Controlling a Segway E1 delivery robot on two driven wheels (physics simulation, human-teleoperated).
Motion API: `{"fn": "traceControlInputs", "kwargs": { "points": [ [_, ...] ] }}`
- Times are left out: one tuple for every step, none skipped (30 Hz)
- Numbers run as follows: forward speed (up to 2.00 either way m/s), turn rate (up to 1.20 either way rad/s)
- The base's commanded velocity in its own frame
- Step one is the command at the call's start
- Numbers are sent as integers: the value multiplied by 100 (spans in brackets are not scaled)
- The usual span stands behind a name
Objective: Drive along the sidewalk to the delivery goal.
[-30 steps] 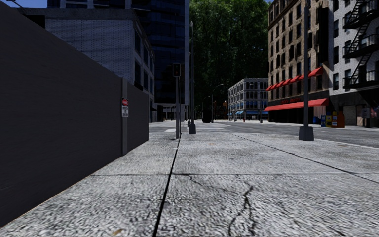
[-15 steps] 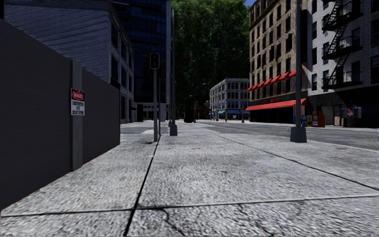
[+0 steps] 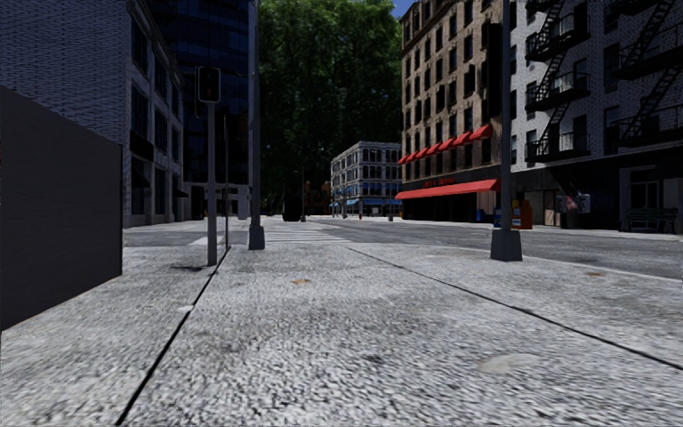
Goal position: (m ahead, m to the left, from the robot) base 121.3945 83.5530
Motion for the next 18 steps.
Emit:
{"fn": "traceControlInputs", "kwargs": {
  "points": [
    [200, -39],
    [200, -39],
    [200, -38],
    [200, -37],
    [200, -30],
    [200, -8],
    [200, 0],
    [200, 0],
    [200, 0],
    [200, 0],
    [200, 0],
    [200, 0],
    [200, 0],
    [200, 0],
    [200, 0],
    [200, 0],
    [200, 0],
    [200, 0]
  ]
}}
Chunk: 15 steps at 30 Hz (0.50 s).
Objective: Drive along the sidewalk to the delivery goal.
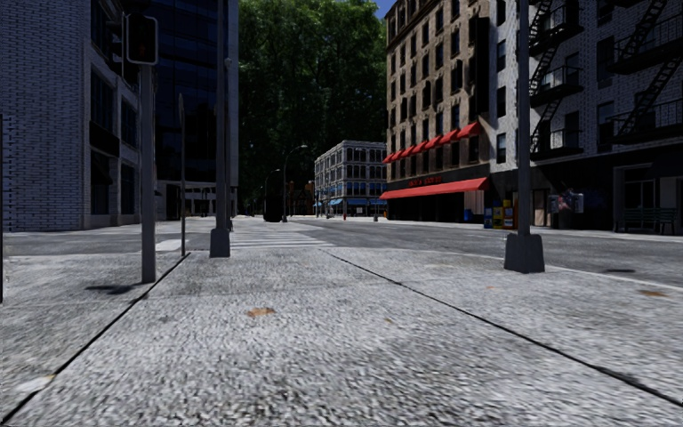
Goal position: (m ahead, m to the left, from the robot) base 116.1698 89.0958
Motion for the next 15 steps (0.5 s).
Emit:
{"fn": "traceControlInputs", "kwargs": {
  "points": [
    [200, 0],
    [200, 0],
    [200, 0],
    [200, 0],
    [200, 0],
    [200, 0],
    [200, 0],
    [200, 0],
    [200, 0],
    [200, 0],
    [200, 0],
    [200, 0],
    [200, 0],
    [200, 0],
    [200, 0]
  ]
}}
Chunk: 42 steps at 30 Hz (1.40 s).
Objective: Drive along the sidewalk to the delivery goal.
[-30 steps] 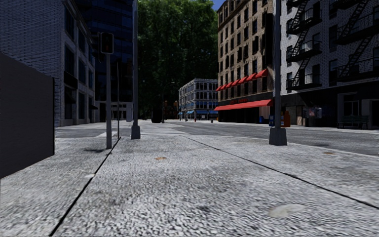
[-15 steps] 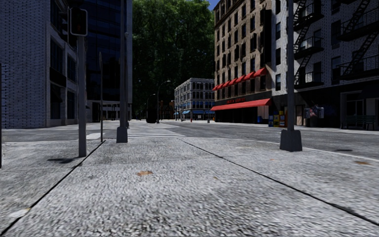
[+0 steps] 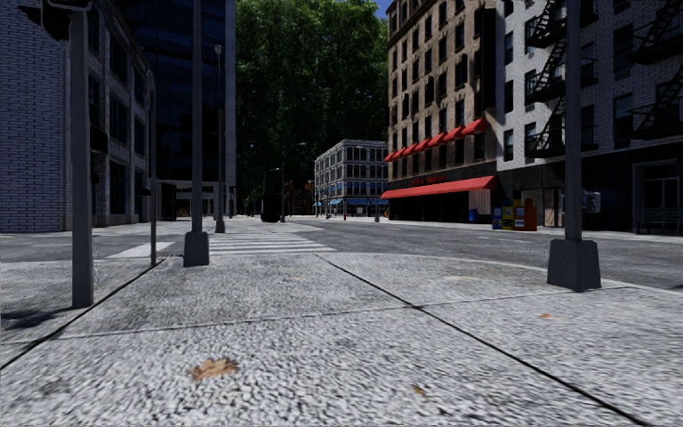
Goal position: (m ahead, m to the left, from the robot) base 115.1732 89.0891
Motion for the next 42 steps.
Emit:
{"fn": "traceControlInputs", "kwargs": {
  "points": [
    [200, 0],
    [200, 0],
    [200, 0],
    [200, 0],
    [200, 0],
    [200, 0],
    [200, 0],
    [200, 4],
    [200, 9],
    [200, 14],
    [200, 18],
    [200, 22],
    [200, 22],
    [200, 25],
    [200, 27],
    [200, 27],
    [200, 27],
    [200, 27],
    [200, 27],
    [200, 27],
    [200, 27],
    [200, 28],
    [200, 29],
    [200, 31],
    [200, 32],
    [200, 32],
    [200, 32],
    [200, 32],
    [200, 32],
    [200, 32],
    [200, 32],
    [200, 32],
    [200, 32],
    [200, 32],
    [200, 32],
    [200, 32],
    [200, 33],
    [200, 33],
    [200, 33],
    [200, 33],
    [200, 33],
    [200, 33]
  ]
}}
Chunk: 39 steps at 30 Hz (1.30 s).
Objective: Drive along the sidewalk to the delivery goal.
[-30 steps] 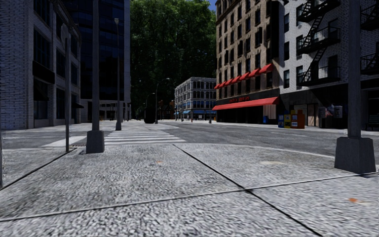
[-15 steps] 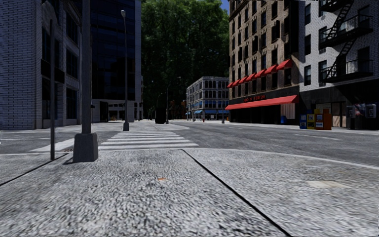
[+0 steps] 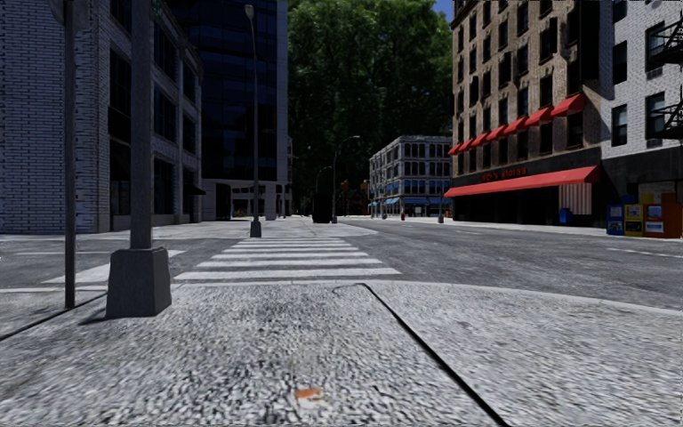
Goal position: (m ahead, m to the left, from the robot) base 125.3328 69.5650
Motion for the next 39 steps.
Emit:
{"fn": "traceControlInputs", "kwargs": {
  "points": [
    [200, 33],
    [200, 33],
    [200, 33],
    [200, 33],
    [200, 33],
    [200, 33],
    [200, 33],
    [200, 33],
    [200, 33],
    [200, 33],
    [200, 33],
    [200, 33],
    [200, 33],
    [200, 32],
    [200, 31],
    [200, 31],
    [200, 31],
    [200, 31],
    [200, 31],
    [200, 31],
    [200, 31],
    [200, 31],
    [200, 31],
    [200, 31],
    [200, 31],
    [200, 31],
    [200, 31],
    [200, 31],
    [200, 31],
    [200, 31],
    [200, 31],
    [200, 31],
    [200, 31],
    [200, 31],
    [200, 31],
    [200, 0],
    [200, 0],
    [200, 0],
    [200, 0]
  ]
}}
